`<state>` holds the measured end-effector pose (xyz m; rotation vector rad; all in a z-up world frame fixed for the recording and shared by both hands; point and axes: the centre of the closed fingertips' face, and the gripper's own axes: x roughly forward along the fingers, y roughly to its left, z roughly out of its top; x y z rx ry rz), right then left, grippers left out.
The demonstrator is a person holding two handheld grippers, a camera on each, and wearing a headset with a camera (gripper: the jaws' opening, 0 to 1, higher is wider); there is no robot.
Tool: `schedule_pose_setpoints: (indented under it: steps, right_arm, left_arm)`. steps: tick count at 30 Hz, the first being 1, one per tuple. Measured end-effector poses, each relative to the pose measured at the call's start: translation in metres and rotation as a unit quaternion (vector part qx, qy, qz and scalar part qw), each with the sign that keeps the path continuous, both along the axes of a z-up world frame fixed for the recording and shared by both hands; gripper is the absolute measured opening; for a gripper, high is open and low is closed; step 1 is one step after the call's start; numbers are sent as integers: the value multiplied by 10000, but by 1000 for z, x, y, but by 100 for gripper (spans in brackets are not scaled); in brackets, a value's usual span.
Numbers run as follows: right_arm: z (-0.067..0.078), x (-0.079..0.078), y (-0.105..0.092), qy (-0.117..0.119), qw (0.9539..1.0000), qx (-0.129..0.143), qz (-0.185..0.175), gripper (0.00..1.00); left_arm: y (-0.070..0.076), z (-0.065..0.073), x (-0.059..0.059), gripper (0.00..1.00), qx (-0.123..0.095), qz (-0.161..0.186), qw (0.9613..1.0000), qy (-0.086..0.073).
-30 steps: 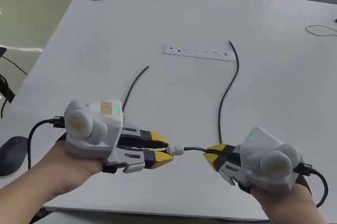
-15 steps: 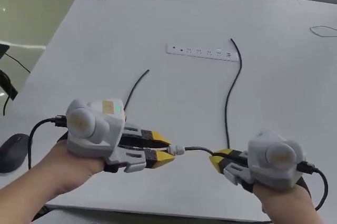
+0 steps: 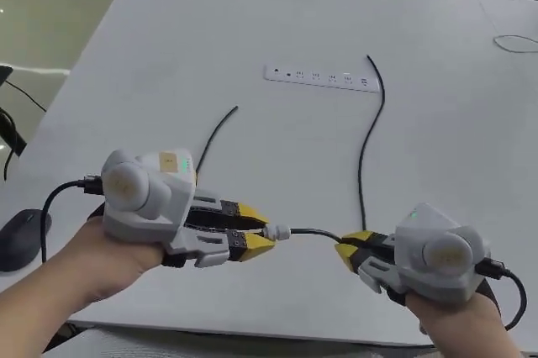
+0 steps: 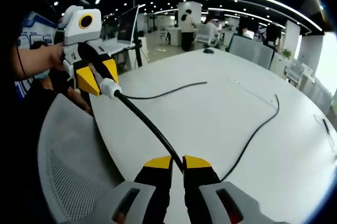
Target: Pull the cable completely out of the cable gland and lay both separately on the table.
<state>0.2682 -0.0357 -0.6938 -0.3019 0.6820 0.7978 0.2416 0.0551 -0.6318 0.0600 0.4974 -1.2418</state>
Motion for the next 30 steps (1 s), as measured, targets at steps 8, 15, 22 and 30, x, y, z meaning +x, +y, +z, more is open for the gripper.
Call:
schedule_pose_setpoints:
  steps: [8,15,22,30]
  right_arm:
    - [29,-13,11,-544,9958,-461,570,16]
    - [44,-21,38,-917,9878,-813,965,15]
    - [50,-20,59,-1177,9813,-970,1178,10]
    - [52,-22,75,-1341,9741,-1061,1482,4]
  left_arm:
    - [-1,0,0,15,-8,-28,10000,31]
    - [-2,0,-1,15,-25,-26,10000,76]
    - [-3,-1,-1,15,-16,-38,10000,71]
    - [-4,-1,-3,15,25,-63,10000,56]
